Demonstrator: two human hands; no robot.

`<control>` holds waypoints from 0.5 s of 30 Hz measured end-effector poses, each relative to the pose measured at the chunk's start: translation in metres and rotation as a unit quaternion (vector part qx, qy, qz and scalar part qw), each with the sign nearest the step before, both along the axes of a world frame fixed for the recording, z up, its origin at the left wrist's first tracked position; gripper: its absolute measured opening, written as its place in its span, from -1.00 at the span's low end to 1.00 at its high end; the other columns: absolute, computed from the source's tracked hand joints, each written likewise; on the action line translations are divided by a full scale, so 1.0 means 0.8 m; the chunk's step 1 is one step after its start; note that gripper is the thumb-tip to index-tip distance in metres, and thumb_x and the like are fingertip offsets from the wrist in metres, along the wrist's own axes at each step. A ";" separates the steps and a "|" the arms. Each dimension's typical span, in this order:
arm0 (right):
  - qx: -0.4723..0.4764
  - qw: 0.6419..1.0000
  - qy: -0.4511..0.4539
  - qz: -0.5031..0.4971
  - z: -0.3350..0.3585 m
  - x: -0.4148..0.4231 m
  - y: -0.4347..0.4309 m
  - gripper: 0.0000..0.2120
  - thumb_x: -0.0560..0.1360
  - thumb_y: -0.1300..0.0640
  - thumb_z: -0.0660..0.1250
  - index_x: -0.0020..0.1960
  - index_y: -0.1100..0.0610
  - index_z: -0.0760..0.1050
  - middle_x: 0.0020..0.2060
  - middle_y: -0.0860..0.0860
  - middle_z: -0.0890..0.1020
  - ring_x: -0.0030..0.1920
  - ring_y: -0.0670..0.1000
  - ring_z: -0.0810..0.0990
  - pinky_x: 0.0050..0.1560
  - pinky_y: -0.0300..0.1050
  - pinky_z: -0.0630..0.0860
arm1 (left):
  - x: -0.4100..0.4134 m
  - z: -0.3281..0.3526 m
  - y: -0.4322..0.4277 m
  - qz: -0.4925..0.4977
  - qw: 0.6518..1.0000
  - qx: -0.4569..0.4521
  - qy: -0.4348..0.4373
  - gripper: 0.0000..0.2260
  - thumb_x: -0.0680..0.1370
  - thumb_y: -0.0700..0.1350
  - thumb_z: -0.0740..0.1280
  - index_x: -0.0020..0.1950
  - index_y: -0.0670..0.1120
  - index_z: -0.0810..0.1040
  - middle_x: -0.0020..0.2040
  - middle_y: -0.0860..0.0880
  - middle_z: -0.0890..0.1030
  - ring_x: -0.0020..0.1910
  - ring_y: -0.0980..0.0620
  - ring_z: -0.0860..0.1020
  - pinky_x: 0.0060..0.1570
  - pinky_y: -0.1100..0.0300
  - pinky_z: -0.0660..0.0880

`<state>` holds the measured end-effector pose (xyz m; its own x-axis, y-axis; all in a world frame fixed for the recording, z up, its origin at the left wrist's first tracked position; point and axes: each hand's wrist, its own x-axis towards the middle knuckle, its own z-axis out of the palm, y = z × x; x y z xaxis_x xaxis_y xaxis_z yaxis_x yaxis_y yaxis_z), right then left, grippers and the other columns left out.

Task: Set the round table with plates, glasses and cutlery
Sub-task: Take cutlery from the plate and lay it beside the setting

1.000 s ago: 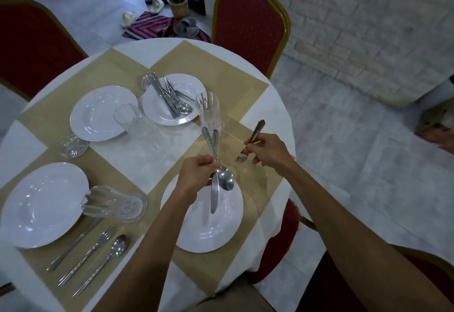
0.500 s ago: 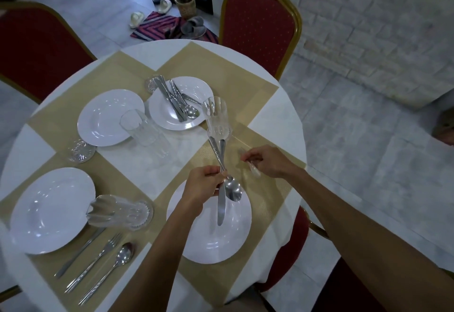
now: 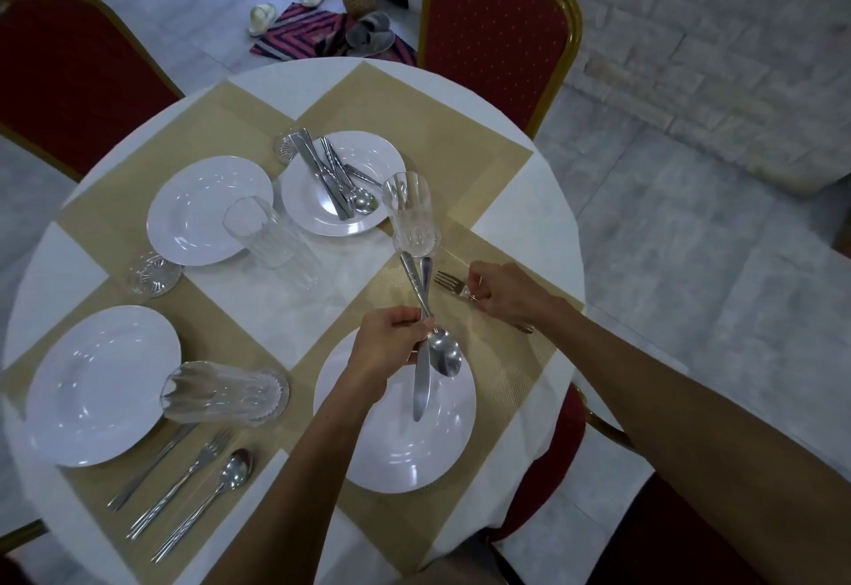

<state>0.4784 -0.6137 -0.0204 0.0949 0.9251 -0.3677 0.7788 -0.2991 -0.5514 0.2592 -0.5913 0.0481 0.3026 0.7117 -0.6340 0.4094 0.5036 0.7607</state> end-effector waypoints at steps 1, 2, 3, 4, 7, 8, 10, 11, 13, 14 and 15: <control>-0.002 1.000 -0.004 0.002 -0.003 -0.001 0.002 -0.88 0.47 0.25 0.43 -0.04 0.10 0.55 -0.15 0.00 0.65 -0.13 0.02 0.61 -0.05 0.04 0.61 | 0.001 0.000 -0.001 0.000 1.000 0.000 0.001 -0.93 0.54 -0.17 0.43 -0.03 -0.16 0.68 -0.20 -0.06 0.70 -0.26 0.03 0.65 -0.19 0.16 0.61; -0.003 1.000 -0.009 0.003 -0.006 -0.002 0.004 -0.90 0.47 0.23 0.44 -0.04 0.11 0.56 -0.13 0.01 0.65 -0.11 0.03 0.61 -0.04 0.03 0.60 | 0.001 0.000 -0.001 0.000 1.000 0.000 0.002 -0.93 0.53 -0.17 0.43 -0.04 -0.15 0.68 -0.19 -0.06 0.70 -0.25 0.02 0.66 -0.17 0.15 0.62; 0.000 1.000 -0.015 0.002 -0.008 -0.003 0.005 -0.92 0.48 0.21 0.45 -0.04 0.12 0.58 -0.11 0.02 0.66 -0.10 0.02 0.61 -0.04 0.01 0.59 | 0.001 0.000 -0.002 0.000 1.000 0.001 0.003 -0.93 0.53 -0.17 0.43 -0.04 -0.14 0.68 -0.18 -0.07 0.71 -0.24 0.01 0.66 -0.16 0.14 0.62; 0.005 1.000 -0.024 -0.002 -0.011 -0.004 0.006 -0.94 0.48 0.19 0.45 -0.06 0.13 0.60 -0.11 0.02 0.66 -0.09 0.03 0.60 -0.05 -0.01 0.58 | 0.001 0.001 -0.002 -0.001 1.000 0.003 0.004 -0.94 0.53 -0.17 0.43 -0.05 -0.14 0.68 -0.18 -0.06 0.71 -0.25 0.02 0.66 -0.16 0.14 0.62; 0.017 0.999 -0.039 -0.021 -0.015 -0.009 0.005 -0.97 0.47 0.22 0.44 -0.10 0.18 0.62 -0.16 0.03 0.64 -0.11 0.05 0.60 -0.07 0.01 0.58 | 0.000 0.001 -0.004 -0.003 1.000 0.005 0.013 -0.93 0.53 -0.17 0.44 -0.04 -0.14 0.68 -0.20 -0.05 0.70 -0.26 0.03 0.65 -0.20 0.17 0.61; 0.017 0.999 -0.042 -0.027 -0.016 -0.010 0.004 -0.98 0.47 0.23 0.43 -0.12 0.18 0.62 -0.17 0.03 0.64 -0.12 0.05 0.60 -0.08 0.00 0.58 | 0.000 0.002 -0.004 -0.003 1.000 0.005 0.015 -0.92 0.53 -0.17 0.44 -0.03 -0.15 0.68 -0.19 -0.06 0.70 -0.26 0.02 0.65 -0.20 0.18 0.61; 0.019 0.998 -0.044 -0.036 -0.018 -0.011 0.002 -0.98 0.46 0.23 0.43 -0.15 0.18 0.61 -0.20 0.03 0.64 -0.13 0.06 0.60 -0.10 -0.01 0.57 | 0.000 0.004 -0.005 -0.004 1.000 0.005 0.018 -0.92 0.53 -0.17 0.44 -0.02 -0.16 0.68 -0.17 -0.07 0.70 -0.25 0.02 0.65 -0.23 0.20 0.59; 0.021 0.998 -0.043 -0.040 -0.019 -0.011 0.001 -0.97 0.45 0.23 0.42 -0.15 0.19 0.62 -0.20 0.04 0.64 -0.13 0.07 0.60 -0.11 -0.01 0.57 | 0.001 0.006 -0.005 -0.004 1.000 0.005 0.018 -0.93 0.53 -0.18 0.44 -0.03 -0.15 0.68 -0.17 -0.08 0.70 -0.25 0.02 0.65 -0.26 0.22 0.59; 0.024 0.998 -0.043 -0.046 -0.019 -0.011 -0.002 -0.95 0.46 0.21 0.43 -0.15 0.19 0.62 -0.20 0.05 0.66 -0.14 0.06 0.60 -0.12 -0.01 0.57 | 0.002 0.008 -0.005 -0.003 1.000 0.006 0.016 -0.97 0.53 -0.19 0.44 -0.07 -0.12 0.67 -0.18 -0.07 0.70 -0.27 0.03 0.66 -0.31 0.26 0.57; 0.025 0.997 -0.044 -0.051 -0.020 -0.011 -0.003 -0.94 0.46 0.20 0.43 -0.14 0.19 0.63 -0.20 0.04 0.66 -0.14 0.05 0.61 -0.11 -0.01 0.58 | 0.003 0.009 -0.005 -0.003 1.000 0.006 0.015 -0.98 0.53 -0.19 0.44 -0.10 -0.11 0.67 -0.19 -0.06 0.70 -0.29 0.04 0.65 -0.33 0.27 0.57; 0.027 0.997 -0.045 -0.057 -0.020 -0.011 -0.004 -0.94 0.46 0.19 0.43 -0.12 0.18 0.64 -0.19 0.04 0.67 -0.13 0.04 0.61 -0.10 0.00 0.59 | 0.004 0.010 -0.006 -0.005 1.000 0.006 0.015 -0.98 0.53 -0.19 0.44 -0.10 -0.11 0.67 -0.19 -0.06 0.70 -0.29 0.04 0.65 -0.33 0.28 0.56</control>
